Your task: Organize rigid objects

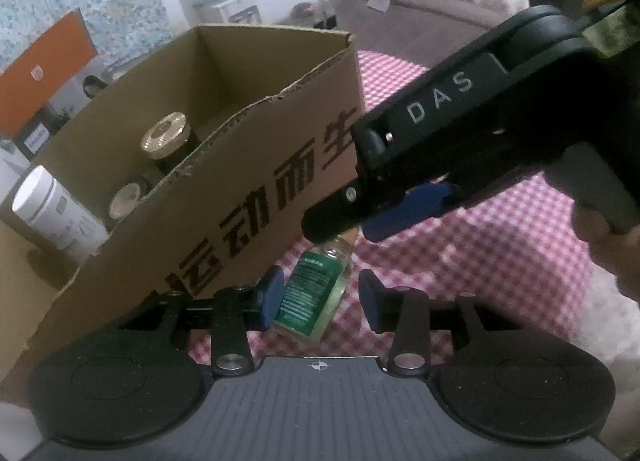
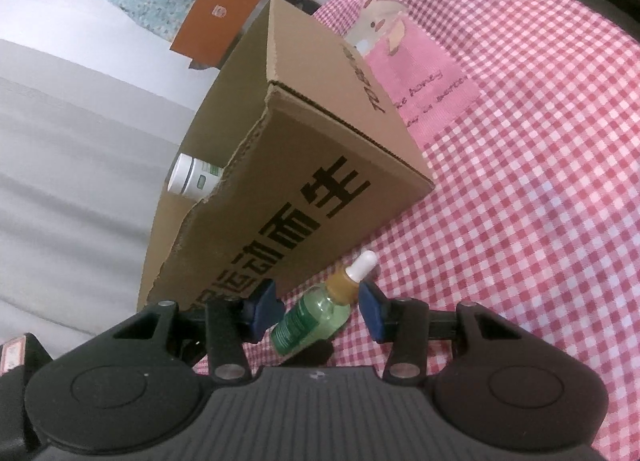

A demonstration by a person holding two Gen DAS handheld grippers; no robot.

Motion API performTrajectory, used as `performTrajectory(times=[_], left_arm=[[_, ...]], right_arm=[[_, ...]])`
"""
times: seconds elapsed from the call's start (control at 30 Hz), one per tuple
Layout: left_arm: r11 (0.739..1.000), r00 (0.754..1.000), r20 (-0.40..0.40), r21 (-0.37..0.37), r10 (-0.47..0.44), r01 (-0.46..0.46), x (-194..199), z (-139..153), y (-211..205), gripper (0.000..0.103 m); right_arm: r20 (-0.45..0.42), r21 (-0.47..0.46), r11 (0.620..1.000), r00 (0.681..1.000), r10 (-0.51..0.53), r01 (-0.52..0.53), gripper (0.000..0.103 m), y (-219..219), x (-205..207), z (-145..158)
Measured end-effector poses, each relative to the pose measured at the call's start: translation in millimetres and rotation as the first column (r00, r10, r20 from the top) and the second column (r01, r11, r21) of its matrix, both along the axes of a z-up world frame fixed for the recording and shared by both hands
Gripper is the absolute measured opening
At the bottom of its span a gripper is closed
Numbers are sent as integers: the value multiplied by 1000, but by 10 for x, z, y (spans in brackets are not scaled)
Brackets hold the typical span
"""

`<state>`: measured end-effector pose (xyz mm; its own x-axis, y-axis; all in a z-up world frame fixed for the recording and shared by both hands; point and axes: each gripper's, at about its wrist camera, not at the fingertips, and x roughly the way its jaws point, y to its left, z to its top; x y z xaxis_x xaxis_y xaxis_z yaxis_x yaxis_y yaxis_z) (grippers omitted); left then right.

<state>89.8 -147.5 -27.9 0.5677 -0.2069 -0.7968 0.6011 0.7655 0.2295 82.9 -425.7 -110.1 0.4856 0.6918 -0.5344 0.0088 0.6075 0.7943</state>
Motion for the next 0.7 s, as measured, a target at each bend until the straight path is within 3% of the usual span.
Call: performTrajectory(times=[0.23,0.43,0.6,0.7], left_arm=[[999,1000,-3,41,15,-14,152,-131,-21,41],[1000,1000,8,-15,15,-14,137,-132,46,38],[994,1000,-21,-108,24,-26,21,-110,158,33],[989,999,-19,-147,31,-33,-48,-111,226,32]], right_arm=[[-6,-24,1000,1000,18,-18,49,138,19,6],[-35,-10,1000,999,6,-6,48,259,69,-74],[-53,41,999,998,-30,32,47,273,93,-138],[-58,57,997,997,-47,50,37,254,58,-176]])
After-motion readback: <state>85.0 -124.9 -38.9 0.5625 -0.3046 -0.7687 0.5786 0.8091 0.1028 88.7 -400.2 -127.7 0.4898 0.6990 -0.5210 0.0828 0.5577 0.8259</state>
